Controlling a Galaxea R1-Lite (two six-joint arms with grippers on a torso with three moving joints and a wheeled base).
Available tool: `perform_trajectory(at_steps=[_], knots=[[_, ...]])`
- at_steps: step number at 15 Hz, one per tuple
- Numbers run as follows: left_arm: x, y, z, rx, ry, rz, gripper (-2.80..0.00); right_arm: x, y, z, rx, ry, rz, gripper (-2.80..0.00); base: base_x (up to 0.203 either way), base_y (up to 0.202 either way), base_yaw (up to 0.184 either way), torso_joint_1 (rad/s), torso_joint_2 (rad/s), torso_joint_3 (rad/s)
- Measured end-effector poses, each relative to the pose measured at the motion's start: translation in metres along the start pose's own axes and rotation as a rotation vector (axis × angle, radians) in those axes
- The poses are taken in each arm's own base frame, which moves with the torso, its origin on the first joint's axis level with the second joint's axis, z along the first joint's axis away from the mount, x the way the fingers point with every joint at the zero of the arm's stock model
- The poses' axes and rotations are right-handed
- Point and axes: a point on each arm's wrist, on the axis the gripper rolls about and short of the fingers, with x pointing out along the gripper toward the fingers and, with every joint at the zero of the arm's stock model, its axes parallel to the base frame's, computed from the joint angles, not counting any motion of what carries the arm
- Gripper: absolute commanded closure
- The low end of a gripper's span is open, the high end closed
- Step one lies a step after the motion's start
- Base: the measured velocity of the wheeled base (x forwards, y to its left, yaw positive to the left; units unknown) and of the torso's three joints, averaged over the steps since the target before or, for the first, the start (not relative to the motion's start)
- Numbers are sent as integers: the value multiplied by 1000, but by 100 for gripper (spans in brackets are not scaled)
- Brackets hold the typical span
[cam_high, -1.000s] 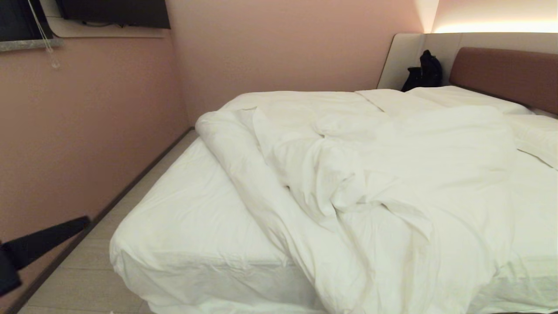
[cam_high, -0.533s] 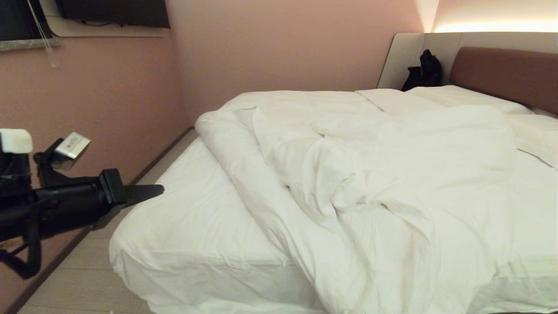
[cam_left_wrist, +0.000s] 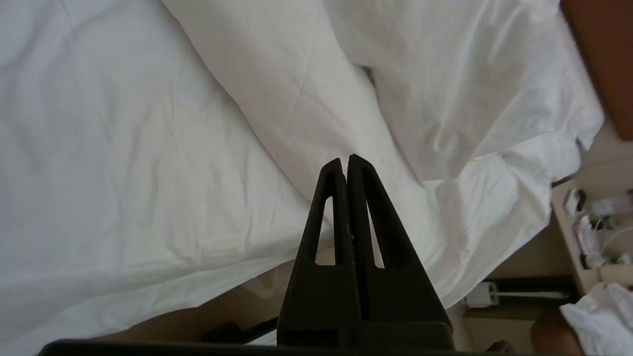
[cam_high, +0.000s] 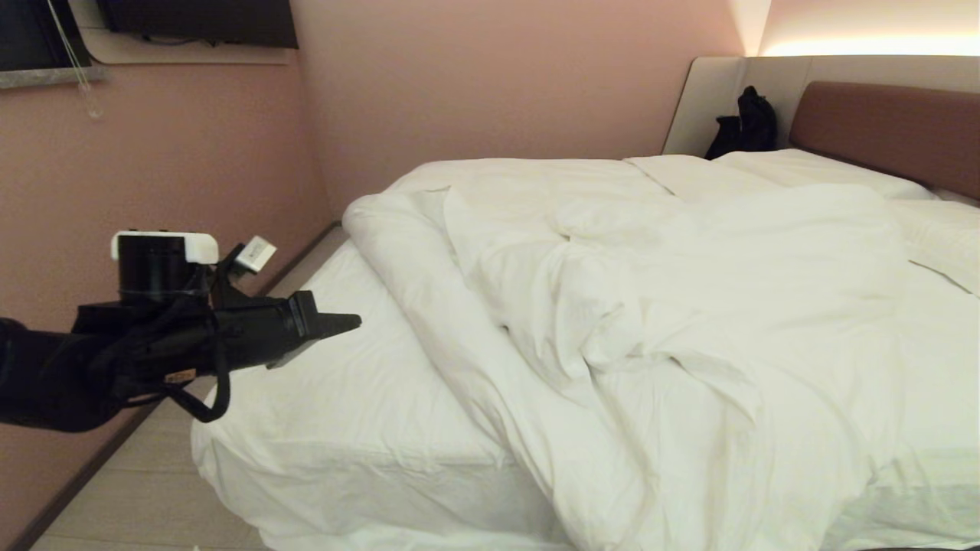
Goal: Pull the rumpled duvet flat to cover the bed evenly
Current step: Hold the folded corner of the quilt
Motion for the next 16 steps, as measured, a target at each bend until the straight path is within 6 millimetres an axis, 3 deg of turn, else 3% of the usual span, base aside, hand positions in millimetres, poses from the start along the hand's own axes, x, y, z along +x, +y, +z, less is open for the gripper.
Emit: perform_trajectory(at_steps=[6,9,16], knots=[[57,-1,-7,105,40,38,0,0,0,0,0,0,0,0,0,0,0,0,0,0],[83,-15,-16,171,40,87,0,0,0,0,0,0,0,0,0,0,0,0,0,0],[124,-51,-35,268,87,3,0,0,0,0,0,0,0,0,0,0,0,0,0,0]])
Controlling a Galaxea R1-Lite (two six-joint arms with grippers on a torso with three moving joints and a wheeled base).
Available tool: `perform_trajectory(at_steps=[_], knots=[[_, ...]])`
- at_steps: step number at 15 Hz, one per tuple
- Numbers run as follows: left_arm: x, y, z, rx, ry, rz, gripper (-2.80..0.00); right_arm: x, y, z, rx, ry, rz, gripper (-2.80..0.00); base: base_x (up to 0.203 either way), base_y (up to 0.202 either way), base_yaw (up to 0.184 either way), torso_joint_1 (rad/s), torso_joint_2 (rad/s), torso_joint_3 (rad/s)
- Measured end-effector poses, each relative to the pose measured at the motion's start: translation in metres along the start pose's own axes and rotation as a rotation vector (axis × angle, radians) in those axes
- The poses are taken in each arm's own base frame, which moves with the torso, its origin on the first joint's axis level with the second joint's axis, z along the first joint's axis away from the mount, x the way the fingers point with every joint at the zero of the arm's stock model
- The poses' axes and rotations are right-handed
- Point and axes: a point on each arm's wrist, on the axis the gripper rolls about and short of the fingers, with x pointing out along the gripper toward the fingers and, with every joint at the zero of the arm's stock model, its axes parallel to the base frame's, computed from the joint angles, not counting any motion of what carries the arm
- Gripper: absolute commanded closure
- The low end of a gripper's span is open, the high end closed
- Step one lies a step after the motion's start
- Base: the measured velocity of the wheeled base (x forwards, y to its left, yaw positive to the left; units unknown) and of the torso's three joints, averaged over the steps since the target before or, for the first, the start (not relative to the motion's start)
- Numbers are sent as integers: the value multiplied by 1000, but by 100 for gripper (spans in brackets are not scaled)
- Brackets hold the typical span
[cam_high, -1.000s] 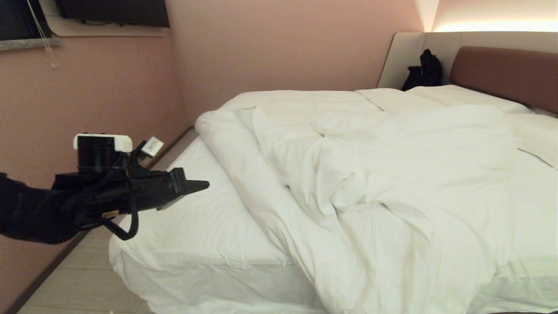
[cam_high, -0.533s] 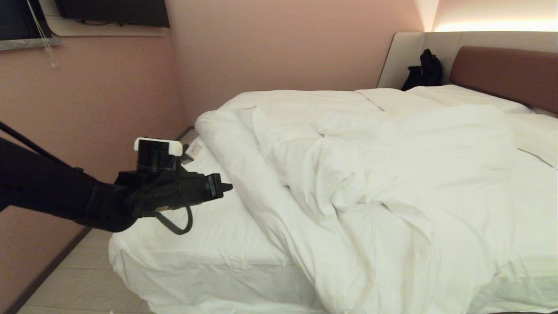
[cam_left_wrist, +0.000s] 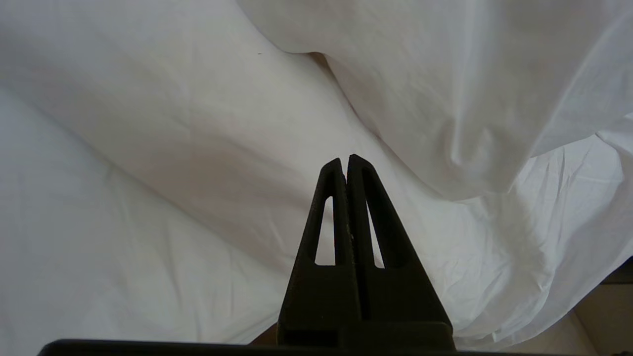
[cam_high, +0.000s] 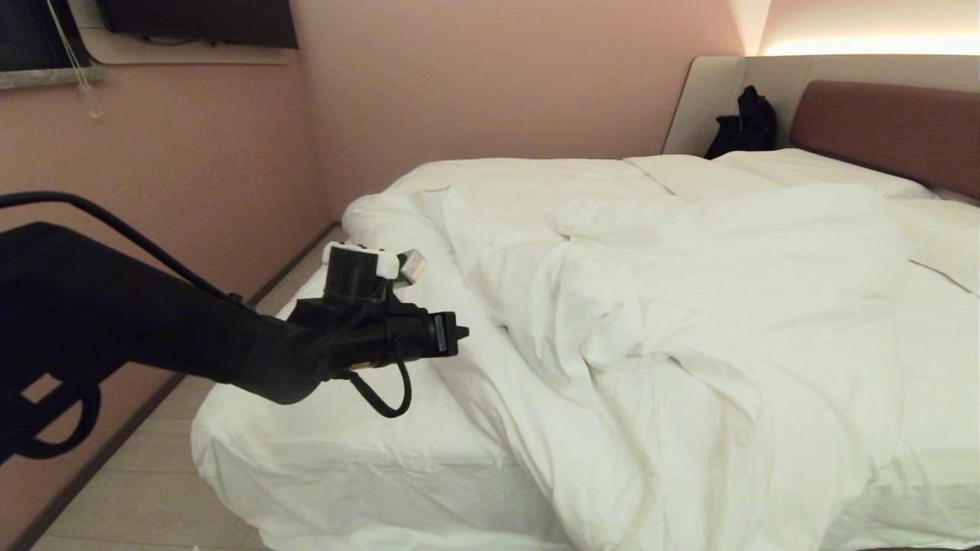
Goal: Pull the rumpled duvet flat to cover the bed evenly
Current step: Hold the folded corner of the quilt
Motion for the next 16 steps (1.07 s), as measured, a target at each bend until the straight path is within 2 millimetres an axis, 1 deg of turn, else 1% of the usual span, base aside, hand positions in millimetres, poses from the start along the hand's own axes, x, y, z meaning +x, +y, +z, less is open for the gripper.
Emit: perform_trajectory(at_steps=[6,10,14,16], knots=[[13,-33,-14,28,53,-35,0,0,0,0,0,0,0,0,0,0,0,0,0,0],[23,-48,-18,62,57,-46,0,0,0,0,0,0,0,0,0,0,0,0,0,0],[28,-69,-33,111,98,-94,0,0,0,0,0,0,0,0,0,0,0,0,0,0],[27,-77,-38,121,109,-110,0,0,0,0,0,0,0,0,0,0,0,0,0,0]])
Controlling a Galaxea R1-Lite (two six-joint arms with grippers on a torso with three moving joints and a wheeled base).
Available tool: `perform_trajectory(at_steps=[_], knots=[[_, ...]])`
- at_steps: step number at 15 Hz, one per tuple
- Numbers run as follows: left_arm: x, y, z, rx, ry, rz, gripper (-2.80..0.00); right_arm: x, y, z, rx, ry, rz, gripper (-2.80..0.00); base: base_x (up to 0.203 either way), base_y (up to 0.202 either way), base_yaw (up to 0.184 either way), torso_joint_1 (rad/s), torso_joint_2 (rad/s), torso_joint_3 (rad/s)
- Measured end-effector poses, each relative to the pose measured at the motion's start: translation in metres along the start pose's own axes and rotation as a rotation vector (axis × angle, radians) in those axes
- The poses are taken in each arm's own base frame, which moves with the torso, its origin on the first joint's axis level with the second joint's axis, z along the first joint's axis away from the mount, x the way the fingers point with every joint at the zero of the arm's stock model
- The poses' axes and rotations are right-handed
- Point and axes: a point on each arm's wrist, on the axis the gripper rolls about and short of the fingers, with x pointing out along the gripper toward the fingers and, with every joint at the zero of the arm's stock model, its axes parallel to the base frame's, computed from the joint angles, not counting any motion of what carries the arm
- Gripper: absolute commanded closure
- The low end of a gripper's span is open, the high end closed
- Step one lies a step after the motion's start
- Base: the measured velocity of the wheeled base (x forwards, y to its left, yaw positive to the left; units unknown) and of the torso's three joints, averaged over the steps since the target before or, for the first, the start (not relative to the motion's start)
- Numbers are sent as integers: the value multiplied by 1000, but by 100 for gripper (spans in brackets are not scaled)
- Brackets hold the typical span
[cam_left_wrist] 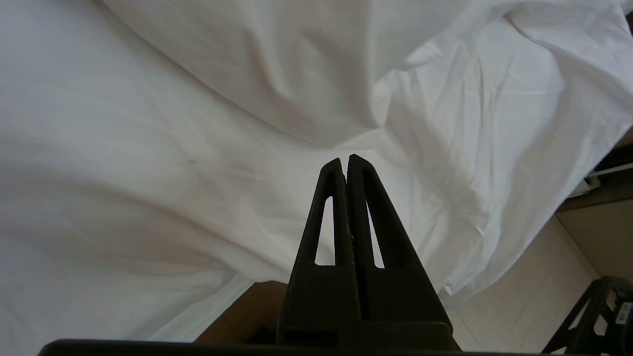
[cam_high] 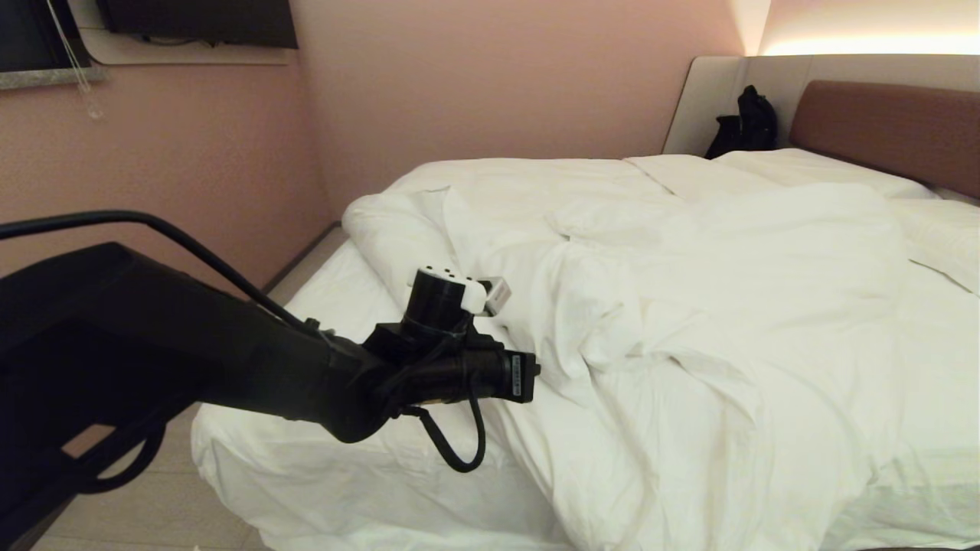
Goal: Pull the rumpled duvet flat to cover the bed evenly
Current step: Hold the folded corner of the quilt
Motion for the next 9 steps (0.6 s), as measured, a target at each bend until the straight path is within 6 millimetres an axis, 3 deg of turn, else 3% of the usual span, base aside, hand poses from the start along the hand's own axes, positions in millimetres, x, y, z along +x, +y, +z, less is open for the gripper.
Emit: perform_trajectory(at_steps=[3,4,5,9], knots=[[2,-7,-3,9,10,-16,0,0,0,0,0,0,-1,0,0,0,0,0,0,0],[3,-8,-3,11,10,-18,-33,0,0,0,0,0,-1,0,0,0,0,0,0,0],[4,-8,-3,12,10,-18,-280,0,0,0,0,0,0,0,0,0,0,0,0,0],[11,-7,-4,32,8,-16,-280,0,0,0,0,0,0,0,0,0,0,0,0,0]])
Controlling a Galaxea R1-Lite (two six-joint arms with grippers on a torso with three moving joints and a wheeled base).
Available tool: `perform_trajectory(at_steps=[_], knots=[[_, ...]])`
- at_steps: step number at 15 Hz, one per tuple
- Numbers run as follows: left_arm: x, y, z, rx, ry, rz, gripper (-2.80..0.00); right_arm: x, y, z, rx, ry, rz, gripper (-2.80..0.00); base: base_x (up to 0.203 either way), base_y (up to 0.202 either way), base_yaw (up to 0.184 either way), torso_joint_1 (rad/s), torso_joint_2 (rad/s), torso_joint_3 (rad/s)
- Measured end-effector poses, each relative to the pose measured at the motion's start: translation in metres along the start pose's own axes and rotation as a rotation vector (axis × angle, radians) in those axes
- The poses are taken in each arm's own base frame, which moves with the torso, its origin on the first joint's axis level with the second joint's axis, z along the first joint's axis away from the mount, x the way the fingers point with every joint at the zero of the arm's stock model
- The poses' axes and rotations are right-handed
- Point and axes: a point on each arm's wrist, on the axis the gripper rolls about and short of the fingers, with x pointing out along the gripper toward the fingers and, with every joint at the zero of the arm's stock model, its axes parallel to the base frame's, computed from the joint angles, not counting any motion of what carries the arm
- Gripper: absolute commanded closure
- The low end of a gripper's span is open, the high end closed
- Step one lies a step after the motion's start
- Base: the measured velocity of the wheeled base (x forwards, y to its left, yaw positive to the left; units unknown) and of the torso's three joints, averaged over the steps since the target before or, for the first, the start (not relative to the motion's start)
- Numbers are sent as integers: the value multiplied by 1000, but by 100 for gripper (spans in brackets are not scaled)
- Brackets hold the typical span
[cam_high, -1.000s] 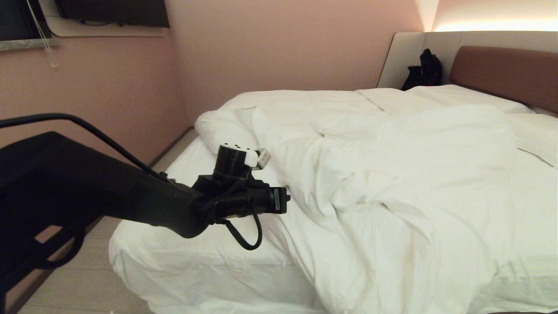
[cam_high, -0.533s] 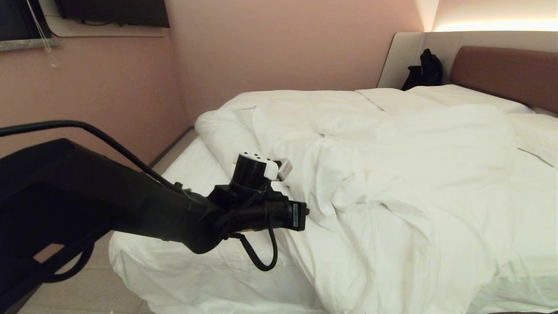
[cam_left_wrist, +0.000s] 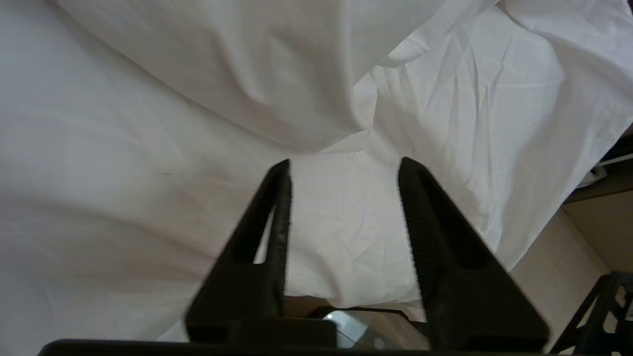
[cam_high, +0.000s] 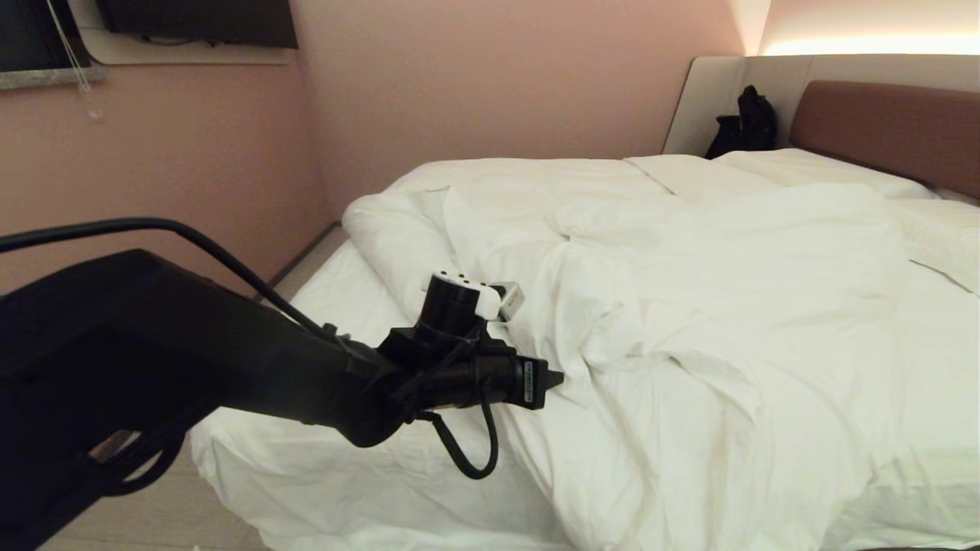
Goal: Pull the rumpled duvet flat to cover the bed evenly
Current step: Hold the folded corner of the quilt
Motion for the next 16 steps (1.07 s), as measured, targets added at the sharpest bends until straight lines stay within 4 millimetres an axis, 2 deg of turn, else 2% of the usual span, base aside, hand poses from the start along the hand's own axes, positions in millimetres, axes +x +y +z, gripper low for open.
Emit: perform_trajectory(at_steps=[7,16], knots=[[25,2,-8,84,-19,109,-280,0,0,0,0,0,0,0,0,0,0,0,0,0],[47,-8,-7,73,-31,87,-280,0,0,0,0,0,0,0,0,0,0,0,0,0]])
